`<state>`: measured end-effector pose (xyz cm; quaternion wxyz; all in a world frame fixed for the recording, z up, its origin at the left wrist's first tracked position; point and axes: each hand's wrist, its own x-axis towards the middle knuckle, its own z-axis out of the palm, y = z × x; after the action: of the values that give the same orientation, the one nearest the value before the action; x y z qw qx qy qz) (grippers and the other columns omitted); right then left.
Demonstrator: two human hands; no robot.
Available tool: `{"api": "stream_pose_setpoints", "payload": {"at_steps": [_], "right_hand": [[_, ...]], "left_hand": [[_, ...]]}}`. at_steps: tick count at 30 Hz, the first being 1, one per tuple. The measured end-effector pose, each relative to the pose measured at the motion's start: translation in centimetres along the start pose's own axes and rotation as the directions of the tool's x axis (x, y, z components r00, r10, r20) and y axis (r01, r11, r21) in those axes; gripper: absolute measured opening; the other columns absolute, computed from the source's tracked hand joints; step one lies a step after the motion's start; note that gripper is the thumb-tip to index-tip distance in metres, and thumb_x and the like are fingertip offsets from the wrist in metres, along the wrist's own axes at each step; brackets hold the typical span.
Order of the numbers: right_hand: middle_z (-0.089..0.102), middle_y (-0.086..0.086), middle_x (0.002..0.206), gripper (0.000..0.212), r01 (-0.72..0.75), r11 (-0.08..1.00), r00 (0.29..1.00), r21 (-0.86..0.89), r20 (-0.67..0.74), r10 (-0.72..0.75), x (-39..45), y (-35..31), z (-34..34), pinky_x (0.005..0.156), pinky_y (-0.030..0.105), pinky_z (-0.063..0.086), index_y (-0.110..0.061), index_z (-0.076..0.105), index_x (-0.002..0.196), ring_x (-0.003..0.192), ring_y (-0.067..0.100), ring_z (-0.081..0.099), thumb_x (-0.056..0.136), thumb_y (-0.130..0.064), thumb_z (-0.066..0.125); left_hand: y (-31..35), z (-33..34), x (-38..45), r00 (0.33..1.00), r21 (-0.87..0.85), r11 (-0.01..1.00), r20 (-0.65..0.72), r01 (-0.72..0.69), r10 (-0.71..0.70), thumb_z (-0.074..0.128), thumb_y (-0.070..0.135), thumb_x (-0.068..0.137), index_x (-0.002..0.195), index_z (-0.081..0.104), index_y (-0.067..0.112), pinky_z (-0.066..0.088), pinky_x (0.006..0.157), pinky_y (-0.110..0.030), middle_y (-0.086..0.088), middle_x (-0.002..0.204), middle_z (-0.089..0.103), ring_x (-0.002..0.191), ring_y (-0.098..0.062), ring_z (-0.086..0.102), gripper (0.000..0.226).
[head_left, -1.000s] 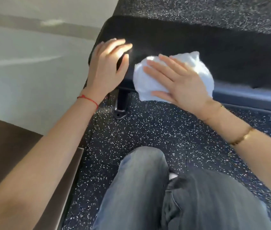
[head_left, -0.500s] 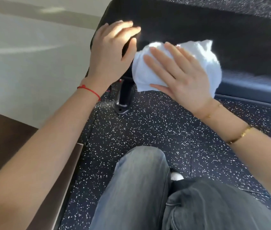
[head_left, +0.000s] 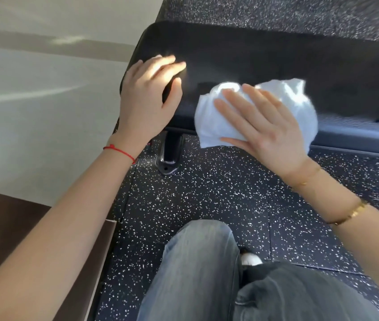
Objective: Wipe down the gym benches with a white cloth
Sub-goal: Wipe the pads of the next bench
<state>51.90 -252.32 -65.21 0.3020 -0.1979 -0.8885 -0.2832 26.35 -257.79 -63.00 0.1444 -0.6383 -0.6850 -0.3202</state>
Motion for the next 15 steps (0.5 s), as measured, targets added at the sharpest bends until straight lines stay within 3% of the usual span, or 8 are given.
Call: {"api": "stream_pose_setpoints", "payload": {"at_steps": [4, 10, 15], "right_hand": [[0.051, 0.003, 0.148, 0.060, -0.052, 0.997, 0.999, -0.048, -0.002, 0.052, -1.1, 0.8, -0.4, 0.108, 0.042, 0.044, -0.017, 0.048, 0.146, 0.131, 0.031, 0.054, 0.098, -0.050, 0.058], [0.050, 0.004, 0.149, 0.059, 0.020, 0.999, 1.000, -0.032, 0.006, -0.020, 1.8, -1.3, 1.0, 0.107, 0.044, 0.045, -0.015, 0.045, 0.148, 0.132, 0.030, 0.053, 0.101, -0.051, 0.051], [0.050, 0.004, 0.149, 0.062, -0.078, 0.996, 0.997, -0.045, 0.021, 0.079, -2.7, 2.0, -1.3, 0.107, 0.044, 0.045, -0.017, 0.046, 0.148, 0.131, 0.031, 0.054, 0.097, -0.050, 0.060]], "left_hand": [[0.2, 0.0, 0.0, 1.000, -0.001, 1.000, 0.005, 0.009, -0.009, 0.037, 0.031, 0.100, 0.128, 0.063, 0.025, 0.027, 0.118, -0.033, 0.005, 0.136, 0.060, 0.132, -0.013, 0.050, 0.039], [0.1, 0.2, 0.0, 1.000, -0.006, 1.000, -0.012, 0.003, -0.003, 0.039, 0.030, 0.100, 0.127, 0.064, 0.026, 0.028, 0.116, -0.031, 0.006, 0.135, 0.060, 0.131, -0.012, 0.051, 0.037], [0.2, 0.2, 0.0, 0.999, -0.029, 0.999, -0.029, 0.026, -0.027, 0.041, 0.031, 0.099, 0.125, 0.066, 0.026, 0.028, 0.116, -0.031, 0.005, 0.133, 0.062, 0.129, -0.012, 0.052, 0.037]]}}
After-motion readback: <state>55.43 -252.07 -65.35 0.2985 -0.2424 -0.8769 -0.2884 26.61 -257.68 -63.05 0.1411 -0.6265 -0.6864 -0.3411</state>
